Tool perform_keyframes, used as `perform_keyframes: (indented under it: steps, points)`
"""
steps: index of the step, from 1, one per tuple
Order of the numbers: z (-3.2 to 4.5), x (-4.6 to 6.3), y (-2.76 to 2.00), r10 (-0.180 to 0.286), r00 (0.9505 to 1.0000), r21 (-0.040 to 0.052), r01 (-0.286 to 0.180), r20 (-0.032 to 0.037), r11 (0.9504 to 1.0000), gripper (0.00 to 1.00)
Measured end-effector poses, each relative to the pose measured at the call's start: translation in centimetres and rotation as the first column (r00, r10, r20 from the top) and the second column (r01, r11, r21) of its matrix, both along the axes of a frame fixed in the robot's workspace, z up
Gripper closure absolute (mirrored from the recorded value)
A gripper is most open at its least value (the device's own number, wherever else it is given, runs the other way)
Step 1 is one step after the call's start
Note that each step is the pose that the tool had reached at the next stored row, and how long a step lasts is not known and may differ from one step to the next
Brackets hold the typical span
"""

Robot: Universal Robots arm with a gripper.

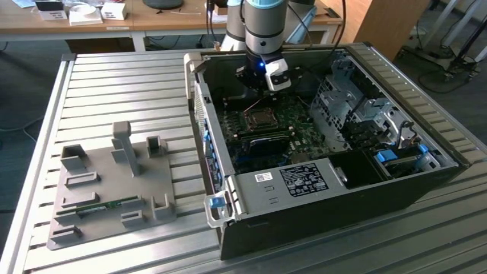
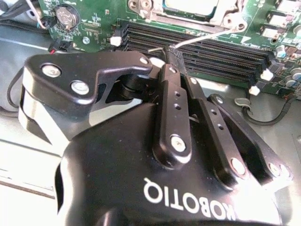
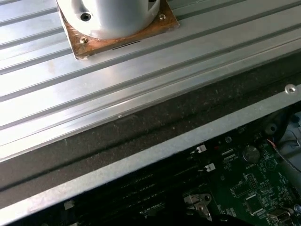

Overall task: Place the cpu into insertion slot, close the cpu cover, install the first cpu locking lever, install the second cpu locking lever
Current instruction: 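Install the first cpu locking lever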

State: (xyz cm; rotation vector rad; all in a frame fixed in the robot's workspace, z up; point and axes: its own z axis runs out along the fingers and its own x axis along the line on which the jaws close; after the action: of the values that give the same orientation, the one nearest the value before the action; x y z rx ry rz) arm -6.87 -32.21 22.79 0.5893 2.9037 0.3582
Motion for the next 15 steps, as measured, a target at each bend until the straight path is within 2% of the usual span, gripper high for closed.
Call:
perform_keyframes:
  steps: [10,15]
  points:
    - [-0.58,-0.44,-0.04,0.000,1.0000,0.0007,0.000,0.0053,1.0000,0.89]
    - [-1.01,-0.45,-0.01,0.000,1.0000,0.0006,0.000,0.0059,1.0000,0.89]
